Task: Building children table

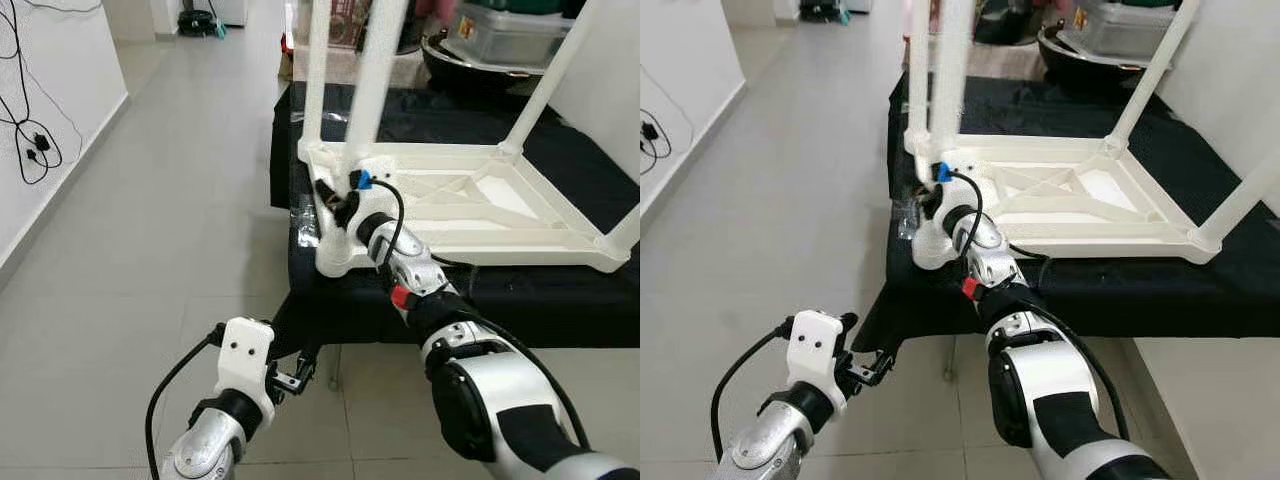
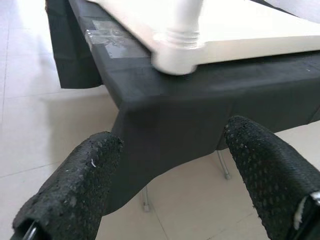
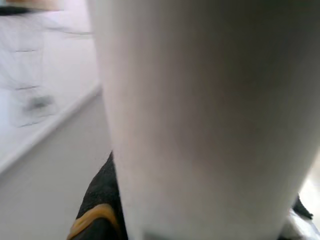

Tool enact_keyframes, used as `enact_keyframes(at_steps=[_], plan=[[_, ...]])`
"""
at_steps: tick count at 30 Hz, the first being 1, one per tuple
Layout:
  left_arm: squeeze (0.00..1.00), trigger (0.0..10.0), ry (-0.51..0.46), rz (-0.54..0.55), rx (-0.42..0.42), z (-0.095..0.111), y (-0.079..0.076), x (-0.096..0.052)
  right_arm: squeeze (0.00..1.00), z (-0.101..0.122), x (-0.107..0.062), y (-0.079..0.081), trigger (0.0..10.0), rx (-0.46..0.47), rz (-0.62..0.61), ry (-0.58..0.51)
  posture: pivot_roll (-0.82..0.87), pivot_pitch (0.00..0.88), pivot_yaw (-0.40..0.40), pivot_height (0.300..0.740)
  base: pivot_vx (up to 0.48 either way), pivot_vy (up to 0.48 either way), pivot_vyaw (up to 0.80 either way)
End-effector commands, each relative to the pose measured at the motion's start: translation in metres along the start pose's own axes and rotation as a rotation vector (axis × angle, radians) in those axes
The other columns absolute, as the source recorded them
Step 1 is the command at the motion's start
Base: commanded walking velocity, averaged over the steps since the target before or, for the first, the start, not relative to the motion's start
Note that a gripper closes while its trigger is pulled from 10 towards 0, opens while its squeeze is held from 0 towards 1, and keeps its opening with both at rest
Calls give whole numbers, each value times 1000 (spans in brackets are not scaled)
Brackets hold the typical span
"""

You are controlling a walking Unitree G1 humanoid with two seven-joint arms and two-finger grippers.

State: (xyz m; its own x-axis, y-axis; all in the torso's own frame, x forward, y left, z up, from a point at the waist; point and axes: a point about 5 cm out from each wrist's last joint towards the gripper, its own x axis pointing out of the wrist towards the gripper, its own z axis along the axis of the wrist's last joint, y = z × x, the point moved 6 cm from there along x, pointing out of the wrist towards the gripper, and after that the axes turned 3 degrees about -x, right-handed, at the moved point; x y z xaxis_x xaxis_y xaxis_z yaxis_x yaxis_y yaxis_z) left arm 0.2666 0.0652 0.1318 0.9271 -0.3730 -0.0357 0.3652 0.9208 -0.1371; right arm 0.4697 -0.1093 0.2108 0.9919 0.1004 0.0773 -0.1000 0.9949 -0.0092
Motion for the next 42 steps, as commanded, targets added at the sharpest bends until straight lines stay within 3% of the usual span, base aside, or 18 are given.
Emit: enact_keyframes(at_steps=[1, 4, 7, 8, 9, 10, 11, 16, 17, 22, 26, 27, 28, 30, 33, 39, 40, 42], plan=[[0, 10000, 27, -5, -5, -7, -1, -1, 0, -9, -6, -37, 0, -41, -186, 43, 82, 97, -106, 740, 0, 0, 0], [0, 10000, 28, -6, -3, -8, -1, -1, 0, -22, -17, -59, 0, 4, -369, 82, 83, 92, -107, 740, 0, 0, 0], [0, 10000, 29, -7, -2, -8, -1, -1, 0, -34, -23, -54, 0, 35, -431, 113, 82, 86, -106, 740, 0, 0, 0], [0, 10000, 29, -6, -2, -8, -1, -1, 0, -36, -23, -40, 6431, 50, -390, 111, 82, 87, -109, 740, 0, 0, 0], [0, 10000, 29, -6, -2, -8, -1, -1, 0, -36, -22, -29, 10000, 72, -345, 103, 81, 84, -105, 740, 0, 0, 0], [0, 10000, 29, -6, -2, -8, -1, -1, 0, -36, -22, -29, 10000, 72, -345, 103, 81, 84, -105, 740, 0, 0, 0], [0, 10000, 29, -6, -2, -8, -1, -1, 1000, -33, -19, -16, 10000, 92, -285, 78, 81, 84, -105, 740, 0, 0, 0], [0, 10000, 31, -6, -2, -9, -1, -1, 1000, -4, -14, 3, 10000, 45, -137, -80, 82, 78, -108, 740, 0, 0, 0], [0, 10000, 30, -7, -2, -9, -2, -1, 0, 2, -12, 9, 10000, 66, -70, -103, 83, 76, -108, 740, 0, 0, 0], [0, 10000, 31, -7, -2, -9, -2, -2, 0, 18, -9, 12, 10000, 85, 28, -162, 81, 73, -106, 740, 0, 0, 0], [0, 10000, 32, -9, -3, -10, -2, -2, 0, 33, -10, 32, 10000, 214, 393, -143, 79, 63, -107, 740, 0, 0, 0], [0, 10000, 33, -10, -2, -10, -3, -1, 0, 31, -20, 47, 10000, 224, 590, -117, 88, 60, -106, 740, 0, 0, 0], [0, 10000, 33, -10, -2, -10, -3, -1, 0, 31, -20, 47, 10000, 224, 590, -117, 88, 60, -106, 740, 0, 0, 0], [0, 10000, 32, -10, 6, -11, -3, -1, 0, 20, -40, 63, 10000, 218, 835, -61, 93, 59, -110, 740, 0, 0, 0], [0, 10000, 33, -10, 8, -11, -3, -2, 0, 9, -57, 76, 10000, 216, 1001, -8, 89, 62, -109, 740, 0, 0, 0], [0, 10000, 34, -11, 7, -10, -3, -2, 0, 2, -63, 91, 10000, 181, 1066, 0, 91, 69, -110, 740, 0, 0, 0], [0, 10000, 34, -11, 7, -10, -3, -2, 0, 3, -51, 90, 4706, 136, 963, -22, 94, 71, -111, 740, 0, 0, 0], [0, 10000, 33, -10, 7, -10, -3, -2, 0, 6, -39, 87, 4706, 91, 843, -51, 95, 71, -110, 740, 0, 0, 0]])
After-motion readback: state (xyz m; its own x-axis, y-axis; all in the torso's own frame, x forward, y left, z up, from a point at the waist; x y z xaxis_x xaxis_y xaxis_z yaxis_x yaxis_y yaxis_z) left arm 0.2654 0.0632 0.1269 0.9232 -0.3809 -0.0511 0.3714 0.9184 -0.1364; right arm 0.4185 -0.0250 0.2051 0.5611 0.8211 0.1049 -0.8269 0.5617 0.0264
